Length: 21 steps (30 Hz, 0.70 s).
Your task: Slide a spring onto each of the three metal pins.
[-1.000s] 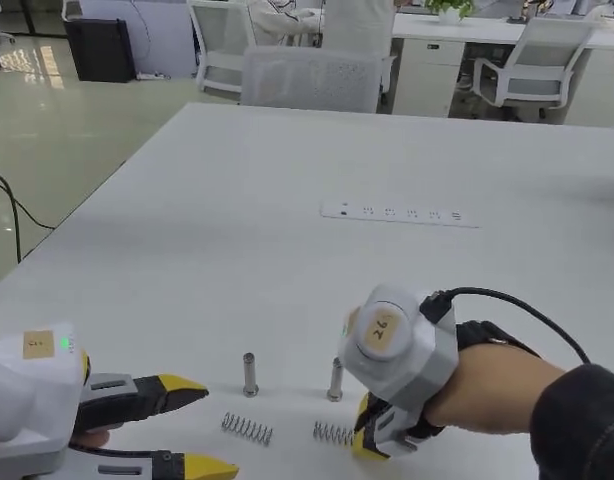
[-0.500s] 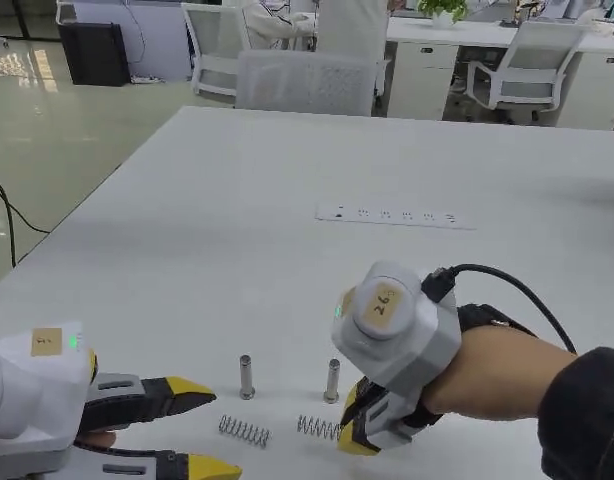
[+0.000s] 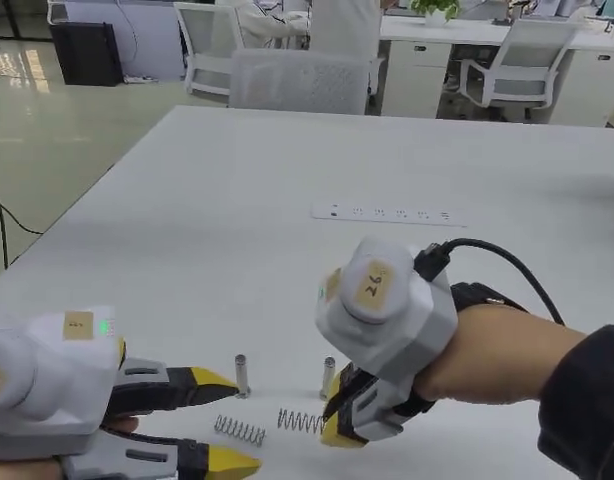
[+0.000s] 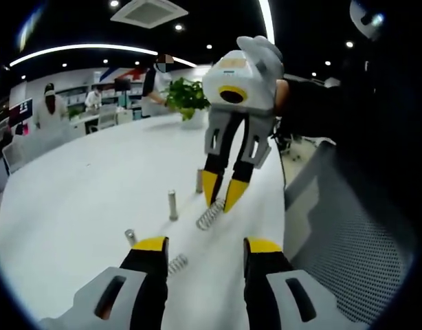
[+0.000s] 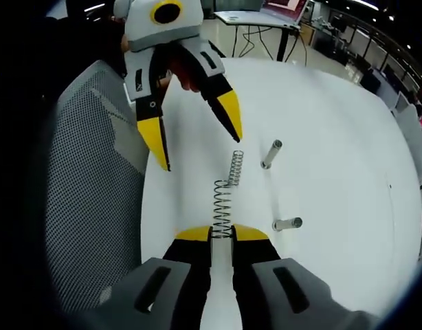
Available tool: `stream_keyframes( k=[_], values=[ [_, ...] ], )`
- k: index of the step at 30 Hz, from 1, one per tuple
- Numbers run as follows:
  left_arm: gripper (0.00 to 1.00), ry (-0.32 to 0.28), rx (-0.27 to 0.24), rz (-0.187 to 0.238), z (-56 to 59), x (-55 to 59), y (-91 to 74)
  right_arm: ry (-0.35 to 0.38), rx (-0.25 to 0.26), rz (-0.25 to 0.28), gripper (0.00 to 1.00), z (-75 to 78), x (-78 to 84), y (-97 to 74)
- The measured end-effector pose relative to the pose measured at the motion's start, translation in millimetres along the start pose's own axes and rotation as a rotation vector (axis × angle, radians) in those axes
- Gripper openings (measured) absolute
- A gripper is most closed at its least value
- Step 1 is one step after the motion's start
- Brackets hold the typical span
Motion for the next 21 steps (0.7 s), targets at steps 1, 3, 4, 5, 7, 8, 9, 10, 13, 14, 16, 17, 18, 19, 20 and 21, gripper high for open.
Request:
stream_keyframes(
  k=[1,3,4,5,7,8,9,10,13,14,16,17,18,19,20,21],
  values=[
    [0.37,0.002,0.002,0.000,0.3,-0.5,0.6,-0.002,-0.001,0.002,0.07,-0.4,-1.2,-0.5],
    [0.37,0.004,0.007,0.003,1.3,-2.5,2.3,-0.015,-0.007,0.004,0.07,-2.1,-4.1,-1.2],
    [0.36,0.006,0.010,0.005,1.8,-3.5,3.0,-0.021,-0.007,0.005,0.07,-2.5,-5.6,-1.3],
    [0.36,0.008,0.013,0.007,2.4,-4.6,3.8,-0.029,-0.010,0.006,0.07,-3.7,-7.2,-1.4],
    [0.36,0.010,0.020,0.010,3.6,-5.9,5.1,-0.044,-0.016,0.009,0.07,-5.6,-10.5,-1.6],
    [0.35,0.012,0.022,0.010,4.1,-6.1,5.6,-0.049,-0.017,0.009,0.07,-6.1,-11.6,-1.7],
    [0.35,0.014,0.026,0.010,4.7,-6.2,6.0,-0.054,-0.018,0.010,0.07,-6.7,-12.8,-2.0],
    [0.35,0.014,0.028,0.011,5.3,-6.4,6.4,-0.058,-0.019,0.011,0.07,-7.3,-13.6,-2.2],
    [0.32,0.018,0.038,0.013,7.3,-6.8,6.9,-0.075,-0.024,0.013,0.07,-9.7,-16.3,-3.1],
    [0.32,0.020,0.040,0.013,8.0,-7.0,7.2,-0.079,-0.025,0.014,0.07,-10.1,-17.0,-3.3],
    [0.29,0.023,0.045,0.015,8.7,-7.3,7.6,-0.091,-0.027,0.016,0.07,-11.5,-18.5,-3.8],
    [0.28,0.024,0.048,0.016,9.1,-7.4,7.7,-0.095,-0.028,0.017,0.07,-12.0,-19.0,-4.0],
    [0.27,0.024,0.053,0.018,10.0,-7.8,8.0,-0.099,-0.030,0.019,0.07,-12.9,-19.7,-4.0],
    [0.25,0.025,0.059,0.019,11.0,-8.0,8.2,-0.102,-0.031,0.020,0.07,-13.4,-20.2,-4.1],
    [0.24,0.026,0.063,0.020,11.7,-8.1,8.4,-0.108,-0.034,0.021,0.07,-14.3,-20.9,-4.2],
    [0.23,0.026,0.067,0.020,12.3,-8.2,8.5,-0.112,-0.036,0.021,0.07,-15.0,-21.2,-4.2]
  ],
)
Point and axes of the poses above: the centre of the closed fingertips' face, and the gripper's own axes: y roughly forward along the fingers, z roughly to its right, x roughly out of its underside, the point moved 1 cm from there along -y, roughly backward along the fingers, and after that the axes turned 1 degree about y, right-handed, at the moved point
